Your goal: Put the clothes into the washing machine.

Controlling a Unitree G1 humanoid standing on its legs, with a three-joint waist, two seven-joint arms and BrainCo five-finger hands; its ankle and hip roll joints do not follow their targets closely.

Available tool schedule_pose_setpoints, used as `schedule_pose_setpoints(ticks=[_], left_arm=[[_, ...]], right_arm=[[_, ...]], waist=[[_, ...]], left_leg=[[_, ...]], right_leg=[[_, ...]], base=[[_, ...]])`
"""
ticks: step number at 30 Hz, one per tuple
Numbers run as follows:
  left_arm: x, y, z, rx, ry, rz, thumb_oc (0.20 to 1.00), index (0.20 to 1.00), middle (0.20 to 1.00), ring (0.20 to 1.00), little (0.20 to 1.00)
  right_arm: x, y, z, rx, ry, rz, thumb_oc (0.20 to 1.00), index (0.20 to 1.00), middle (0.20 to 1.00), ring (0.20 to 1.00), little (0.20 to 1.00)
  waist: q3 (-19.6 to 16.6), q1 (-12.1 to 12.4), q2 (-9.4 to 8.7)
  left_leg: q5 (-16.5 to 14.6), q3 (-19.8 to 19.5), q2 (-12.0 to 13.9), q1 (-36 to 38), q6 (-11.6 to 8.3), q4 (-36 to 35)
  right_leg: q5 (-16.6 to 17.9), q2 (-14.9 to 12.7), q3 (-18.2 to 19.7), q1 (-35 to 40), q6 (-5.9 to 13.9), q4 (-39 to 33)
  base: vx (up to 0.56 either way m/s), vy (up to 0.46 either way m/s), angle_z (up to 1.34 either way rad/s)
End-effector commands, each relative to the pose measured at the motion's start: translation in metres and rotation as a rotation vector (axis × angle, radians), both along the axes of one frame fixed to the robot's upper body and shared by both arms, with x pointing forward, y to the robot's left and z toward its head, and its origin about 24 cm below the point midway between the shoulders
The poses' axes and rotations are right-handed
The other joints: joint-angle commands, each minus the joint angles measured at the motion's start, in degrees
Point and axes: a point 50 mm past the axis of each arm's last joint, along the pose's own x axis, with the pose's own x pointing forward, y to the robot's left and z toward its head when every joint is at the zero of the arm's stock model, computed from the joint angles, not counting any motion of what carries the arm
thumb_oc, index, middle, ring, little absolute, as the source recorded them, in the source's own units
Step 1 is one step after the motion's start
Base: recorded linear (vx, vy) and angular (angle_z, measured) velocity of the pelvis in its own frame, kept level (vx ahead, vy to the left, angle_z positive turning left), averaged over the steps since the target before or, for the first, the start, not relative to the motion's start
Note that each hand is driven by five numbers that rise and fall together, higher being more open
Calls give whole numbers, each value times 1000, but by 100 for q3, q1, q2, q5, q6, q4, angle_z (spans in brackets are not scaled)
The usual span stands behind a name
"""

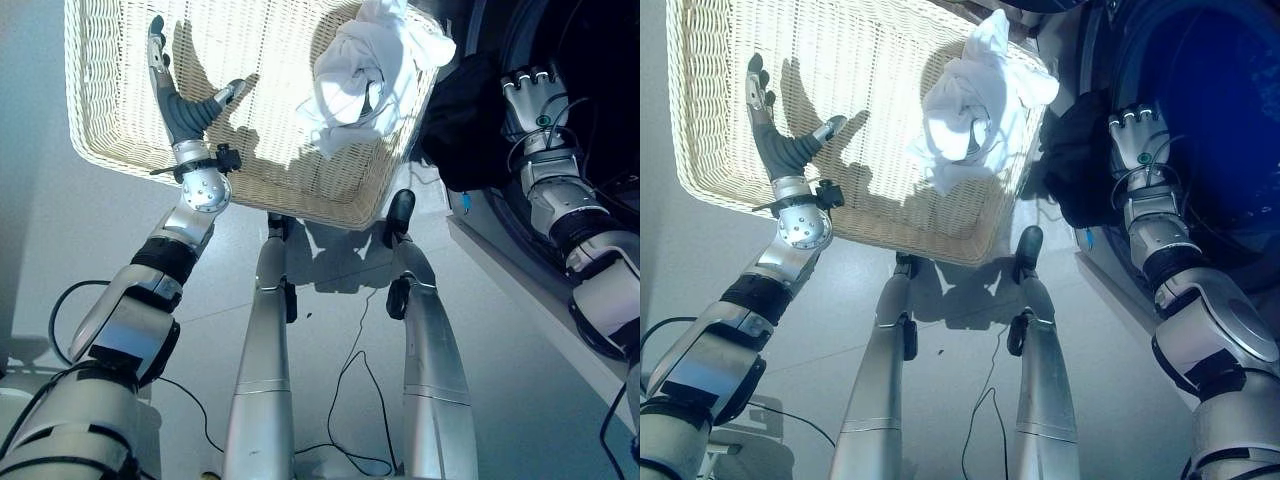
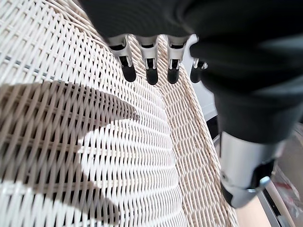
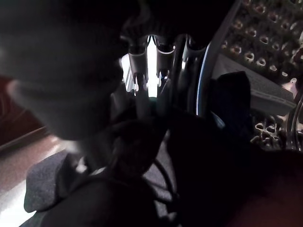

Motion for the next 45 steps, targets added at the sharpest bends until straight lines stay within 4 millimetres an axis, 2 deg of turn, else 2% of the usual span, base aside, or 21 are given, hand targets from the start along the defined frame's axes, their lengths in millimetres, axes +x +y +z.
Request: schedule_pose_setpoints(ticks=[1, 11, 16, 17, 21, 22, 24, 27, 28, 29, 30, 33, 35, 39, 42, 44, 45], left_arm=[[-3, -4, 9, -67, -65, -50, 1000, 1000, 1000, 1000, 1000], [-4, -4, 9, -67, -68, -49, 1000, 1000, 1000, 1000, 1000], [-4, -3, 8, -69, -65, -49, 1000, 1000, 1000, 1000, 1000], [-4, -4, 7, -71, -66, -50, 1000, 1000, 1000, 1000, 1000], [-4, -4, 6, -75, -66, -51, 1000, 1000, 1000, 1000, 1000], [-4, -4, 6, -79, -67, -51, 1000, 1000, 1000, 1000, 1000], [-4, -3, 5, -83, -68, -50, 1000, 1000, 1000, 1000, 1000], [-6, -2, 3, -95, -70, -49, 1000, 1000, 1000, 1000, 1000], [-7, -1, 1, -101, -70, -47, 1000, 1000, 1000, 1000, 1000], [-7, -1, 0, -102, -70, -47, 1000, 1000, 1000, 1000, 1000], [-8, 2, -3, -112, -70, -47, 1000, 1000, 1000, 1000, 1000], [-9, 4, -6, -123, -69, -41, 1000, 1000, 1000, 1000, 1000], [-10, 6, -7, -133, -67, -35, 1000, 1000, 1000, 1000, 1000], [-9, 6, -6, -128, -62, -26, 1000, 1000, 1000, 1000, 1000], [-9, 9, -2, -123, -59, -18, 1000, 1000, 1000, 1000, 1000], [-10, 21, -2, -109, -49, 0, 1000, 1000, 1000, 1000, 1000], [-10, 23, -3, -108, -48, 1, 1000, 1000, 1000, 1000, 1000]], right_arm=[[-4, -13, 8, -93, 20, -62, 200, 200, 200, 200, 200], [-3, -8, 6, -105, 18, -26, 200, 200, 200, 200, 200], [-4, -8, 6, -53, -2, -1, 200, 200, 200, 200, 200], [-5, -10, 6, 51, -31, 23, 200, 200, 200, 200, 200], [-7, -13, 8, 258, -108, 84, 200, 200, 200, 200, 200], [-8, -13, 10, 422, -182, 136, 200, 200, 200, 200, 200], [-9, -14, 10, 468, -202, 146, 200, 200, 200, 200, 200], [-13, -19, 13, 813, -341, 216, 200, 200, 200, 200, 200], [-16, -24, 11, 1055, -438, 265, 200, 200, 200, 200, 200], [-17, -24, 10, 1086, -453, 271, 200, 200, 200, 200, 200], [-19, -30, 6, 1315, -544, 329, 200, 200, 200, 200, 200], [-22, -38, 0, 1580, -662, 405, 200, 200, 200, 200, 200], [-28, -55, -6, 1835, -817, 478, 200, 200, 200, 200, 200], [-34, -74, -15, 2020, -945, 481, 200, 200, 200, 200, 200], [-41, -88, -10, 2076, -1042, 469, 200, 200, 200, 200, 200], [-67, -123, 7, 2099, -1339, 479, 200, 200, 200, 200, 200], [-71, -128, 9, 2093, -1378, 484, 200, 200, 200, 200, 200]], waist=[[-116, -105, 326], [-116, -115, 311], [-116, -121, 313], [-116, -129, 314], [-116, -141, 331], [-116, -156, 339], [-116, -165, 343], [-116, -193, 342], [-116, -215, 338], [-116, -215, 337], [-116, -237, 341], [-116, -260, 317], [-116, -280, 295], [-116, -283, 258], [-116, -277, 242], [-116, -283, 211], [-116, -284, 203]], left_leg=[[-422, -86, -325, -70, 279, 442], [-414, -98, -321, -95, 278, 432], [-411, -103, -322, -86, 278, 423], [-413, -99, -315, -102, 277, 431], [-420, -91, -324, -82, 276, 421], [-426, -85, -331, -76, 271, 415], [-428, -80, -324, -78, 266, 417], [-450, -65, -314, -65, 262, 414], [-492, -61, -318, -55, 252, 420], [-498, -60, -317, -52, 250, 420], [-527, -53, -305, -29, 238, 385], [-565, -52, -281, -25, 222, 389], [-592, -37, -228, 13, 198, 360], [-575, -47, -194, 30, 181, 332], [-580, -73, -181, 66, 166, 307], [-631, -117, -136, 111, 150, 336], [-636, -124, -129, 117, 150, 339]], right_leg=[[240, 296, -330, 231, 339, -228], [247, 305, -320, 207, 338, -231], [251, 314, -307, 213, 335, -239], [251, 310, -306, 195, 332, -231], [259, 323, -287, 196, 331, -238], [253, 337, -267, 199, 332, -245], [247, 339, -263, 197, 331, -238], [233, 345, -243, 192, 328, -225], [224, 344, -228, 192, 338, -235], [223, 346, -225, 194, 339, -239], [224, 347, -214, 206, 347, -278], [223, 351, -197, 200, 355, -286], [228, 342, -190, 217, 367, -296], [271, 332, -197, 231, 384, -296], [269, 354, -197, 264, 377, -315], [271, 371, -198, 327, 383, -317], [275, 375, -201, 340, 383, -326]], base=[[0, 0, 0], [0, -1, 0], [0, 0, 0], [0, 0, 0], [0, 0, 0], [0, 0, 0], [0, 0, 0], [0, 0, 0], [0, 0, 0], [0, 0, 0], [0, 0, 0], [0, 0, 0], [0, 0, 0], [-3, -27, -5], [1, -60, -7], [2, -97, -7], [-6, -83, -6]])
